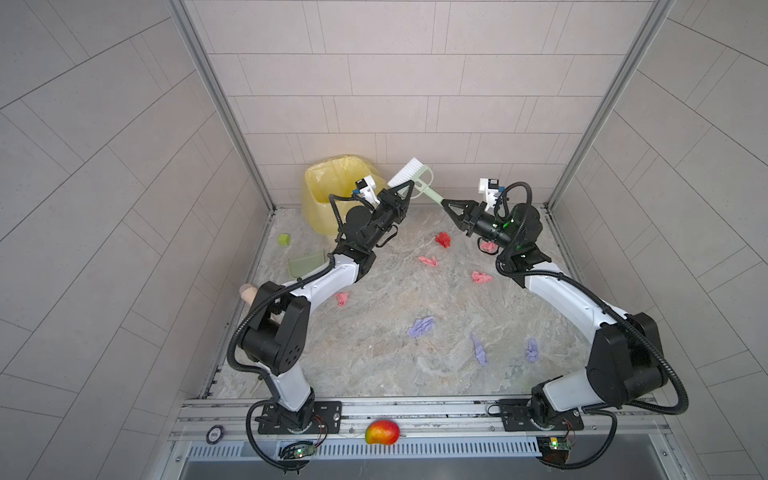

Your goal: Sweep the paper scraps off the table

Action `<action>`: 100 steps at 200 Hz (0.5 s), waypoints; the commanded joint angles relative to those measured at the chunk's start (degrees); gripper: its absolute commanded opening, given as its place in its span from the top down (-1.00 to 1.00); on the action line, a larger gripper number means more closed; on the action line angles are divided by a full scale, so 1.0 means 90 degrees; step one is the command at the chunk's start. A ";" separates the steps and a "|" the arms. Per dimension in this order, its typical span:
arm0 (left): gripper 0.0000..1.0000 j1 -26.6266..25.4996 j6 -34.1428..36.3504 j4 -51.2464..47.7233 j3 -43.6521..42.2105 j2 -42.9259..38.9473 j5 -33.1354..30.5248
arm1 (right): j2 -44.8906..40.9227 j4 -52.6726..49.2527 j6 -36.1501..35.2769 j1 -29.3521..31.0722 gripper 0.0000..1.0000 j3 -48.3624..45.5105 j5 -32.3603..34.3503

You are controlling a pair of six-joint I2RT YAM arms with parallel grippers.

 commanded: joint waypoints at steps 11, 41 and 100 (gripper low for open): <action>1.00 -0.0051 -0.0055 0.0231 0.0127 -0.0020 0.0132 | -0.0057 0.0221 0.0046 0.0005 1.00 0.0107 -0.0034; 0.90 -0.0042 0.0016 0.0153 0.0098 -0.0072 0.0157 | -0.0084 0.0169 0.0035 -0.0004 1.00 0.0066 -0.0024; -0.51 0.0024 0.0329 -0.0370 -0.0147 -0.0428 0.0167 | -0.0315 -0.0281 -0.0194 -0.0211 1.00 0.0037 0.0050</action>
